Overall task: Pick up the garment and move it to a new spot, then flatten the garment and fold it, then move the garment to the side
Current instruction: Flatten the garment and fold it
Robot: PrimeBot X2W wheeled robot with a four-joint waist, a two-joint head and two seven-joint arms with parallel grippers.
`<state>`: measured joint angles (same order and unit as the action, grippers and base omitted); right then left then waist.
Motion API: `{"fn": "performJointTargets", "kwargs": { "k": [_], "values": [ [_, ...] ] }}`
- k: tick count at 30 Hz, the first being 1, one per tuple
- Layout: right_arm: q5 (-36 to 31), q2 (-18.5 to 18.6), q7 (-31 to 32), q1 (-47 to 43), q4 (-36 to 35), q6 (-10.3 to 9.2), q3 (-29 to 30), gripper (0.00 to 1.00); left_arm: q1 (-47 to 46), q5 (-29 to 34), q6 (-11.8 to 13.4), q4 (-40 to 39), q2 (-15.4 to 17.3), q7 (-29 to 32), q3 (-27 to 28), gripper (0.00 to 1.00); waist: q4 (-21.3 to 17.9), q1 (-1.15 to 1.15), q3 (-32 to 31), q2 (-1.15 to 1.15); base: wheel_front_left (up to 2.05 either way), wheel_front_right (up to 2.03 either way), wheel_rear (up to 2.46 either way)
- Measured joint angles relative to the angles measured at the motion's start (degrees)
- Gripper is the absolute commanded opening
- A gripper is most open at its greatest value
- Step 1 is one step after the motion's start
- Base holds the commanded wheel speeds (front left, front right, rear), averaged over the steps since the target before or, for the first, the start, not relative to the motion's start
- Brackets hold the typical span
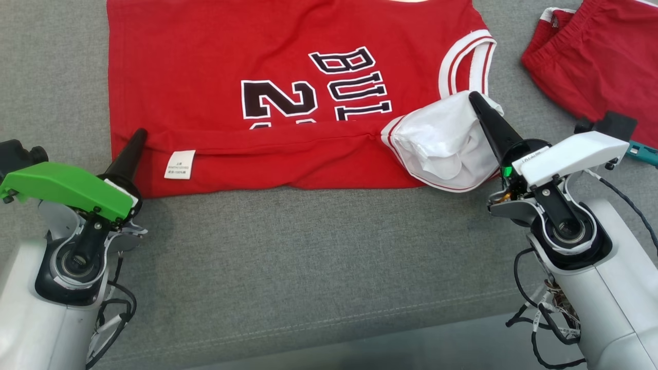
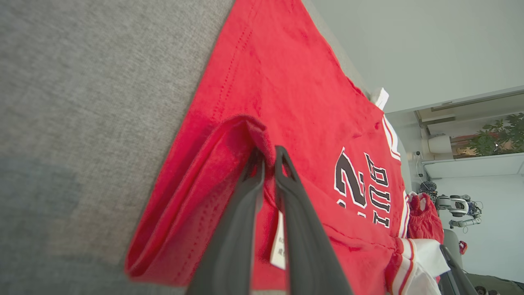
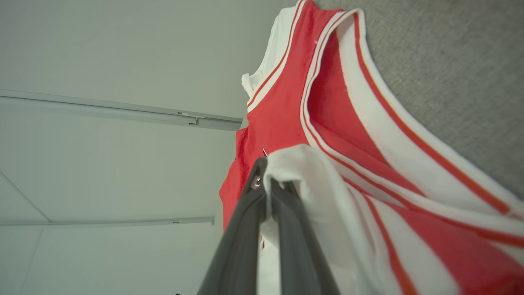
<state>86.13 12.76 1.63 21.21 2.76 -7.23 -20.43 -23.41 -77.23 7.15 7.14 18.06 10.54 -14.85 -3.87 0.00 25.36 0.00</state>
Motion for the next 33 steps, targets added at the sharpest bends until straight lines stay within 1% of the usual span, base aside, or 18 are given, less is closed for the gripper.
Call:
{"fn": "performJointTargets", "kwargs": {
  "k": [6,7,10,11,12,13,15,16,17,18,22,25,30,33],
  "values": [
    [-0.91,-0.22,0.01,1.33,1.96,0.0,-0.3,0.0,-0.99,0.37,0.0,1.86,-0.45,0.49,-0.07,0.14,-0.25,0.0,0.2,0.0,0.0,0.0,0.0],
    [-1.19,-0.23,0.0,1.48,2.4,0.0,-0.3,0.1,-1.18,0.4,0.0,2.02,-0.56,0.51,-0.09,0.17,-0.27,0.0,0.23,0.0,0.0,0.0,0.0],
    [-1.69,-0.3,-0.08,2.11,3.19,-0.01,-0.29,0.56,-1.72,0.8,0.0,2.78,-0.81,0.51,-0.12,0.31,-0.31,0.0,0.31,0.0,0.0,0.0,0.0],
    [-1.75,-0.37,-0.08,2.26,3.24,-0.01,-0.29,0.67,-1.87,0.82,0.0,3.07,-0.87,0.51,-0.12,0.34,-0.31,0.0,0.33,0.0,0.0,0.0,0.0],
    [-1.77,-0.49,-0.09,2.44,3.27,-0.01,-0.29,0.71,-2.01,0.86,0.0,3.34,-0.89,0.51,-0.1,0.35,-0.31,0.0,0.34,0.0,0.0,0.0,0.0],
    [-1.9,-0.66,-0.13,2.66,3.34,-0.01,-0.3,0.76,-2.2,0.86,0.0,3.53,-0.92,0.49,-0.08,0.38,-0.31,0.0,0.35,0.0,0.0,0.0,0.0],
    [-2.02,-0.92,-0.25,3.18,3.5,-0.01,-0.3,0.93,-2.61,0.88,0.0,3.77,-0.97,0.49,-0.01,0.48,-0.31,0.0,0.33,0.0,0.0,0.0,0.0],
    [-2.12,-0.99,-0.48,3.36,3.64,-0.01,-0.3,1.0,-2.8,0.88,0.0,3.94,-1.01,0.48,0.02,0.49,-0.31,0.0,0.31,0.0,0.0,0.0,0.0],
    [-2.26,-1.03,-0.6,3.48,3.86,-0.01,-0.3,1.0,-3.01,0.88,0.0,4.17,-1.1,0.43,0.09,0.51,-0.32,0.0,0.28,0.0,0.0,0.0,0.0],
    [-2.46,-1.05,-0.67,3.57,4.14,-0.01,-0.3,1.0,-3.14,0.9,0.0,4.36,-1.14,0.41,0.16,0.64,-0.33,0.0,0.24,0.0,0.0,0.0,0.0],
    [-2.59,-1.23,-1.16,4.17,5.34,-0.01,-0.05,1.0,-3.77,0.97,0.0,5.21,-1.58,-0.09,0.32,1.0,-0.37,0.0,0.02,0.0,0.0,0.0,0.0],
    [-2.75,-1.53,-1.65,4.4,6.48,-0.01,-0.03,1.0,-3.81,1.08,0.0,5.92,-2.43,-0.85,0.54,1.0,-0.4,0.0,-0.34,0.0,0.0,0.0,0.0],
    [-3.12,-1.45,-3.23,4.4,6.55,0.1,1.01,1.0,-3.8,1.67,0.0,6.19,-2.94,-2.54,1.26,1.0,-0.52,0.0,-0.87,0.0,0.0,0.0,0.0],
    [-4.26,-0.87,-4.68,3.9,5.68,1.24,1.21,1.0,-3.45,2.63,0.0,5.77,-3.37,-4.69,2.18,1.0,-0.5,0.0,-1.49,0.0,0.0,0.0,0.0]
  ]
}}
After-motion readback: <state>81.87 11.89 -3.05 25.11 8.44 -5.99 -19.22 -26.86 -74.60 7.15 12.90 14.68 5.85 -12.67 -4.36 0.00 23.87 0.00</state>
